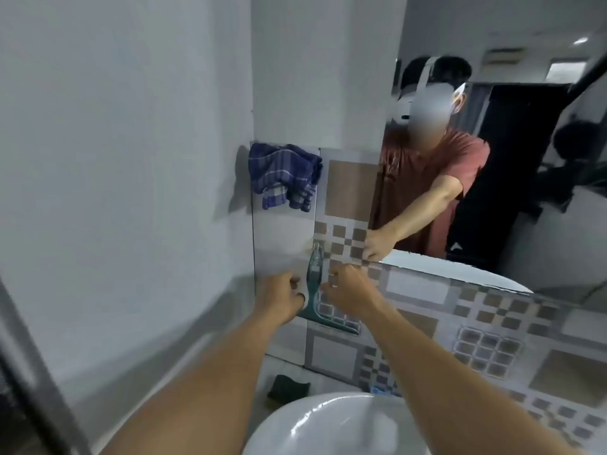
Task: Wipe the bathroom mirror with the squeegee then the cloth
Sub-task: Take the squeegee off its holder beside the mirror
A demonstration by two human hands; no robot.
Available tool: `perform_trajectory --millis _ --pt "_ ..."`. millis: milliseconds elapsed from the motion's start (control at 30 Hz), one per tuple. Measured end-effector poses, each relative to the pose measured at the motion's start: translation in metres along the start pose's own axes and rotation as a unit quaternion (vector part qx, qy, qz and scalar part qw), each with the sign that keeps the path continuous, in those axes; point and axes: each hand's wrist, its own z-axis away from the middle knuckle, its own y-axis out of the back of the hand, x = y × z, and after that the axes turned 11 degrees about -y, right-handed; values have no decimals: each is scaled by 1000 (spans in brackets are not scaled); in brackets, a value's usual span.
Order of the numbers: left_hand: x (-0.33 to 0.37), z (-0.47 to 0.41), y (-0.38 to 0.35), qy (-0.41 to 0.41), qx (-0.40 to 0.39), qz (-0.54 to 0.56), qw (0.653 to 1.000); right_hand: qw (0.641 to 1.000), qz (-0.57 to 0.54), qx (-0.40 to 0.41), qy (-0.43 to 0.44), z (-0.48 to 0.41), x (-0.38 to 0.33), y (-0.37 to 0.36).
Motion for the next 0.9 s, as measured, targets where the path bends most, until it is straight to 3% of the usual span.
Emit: perform_trajectory --millis 300,600,900 --pt "-15 -25 -20 38 68 107 991 966 -210 102 -112 -22 -11 -42" --pt "-10 -33 -29 -1 152 151 977 940 -301 134 -84 -21 -7 -56" --pt "-1 -27 -20 -61 179 198 962 926 -339 161 -40 -10 -14 -43"
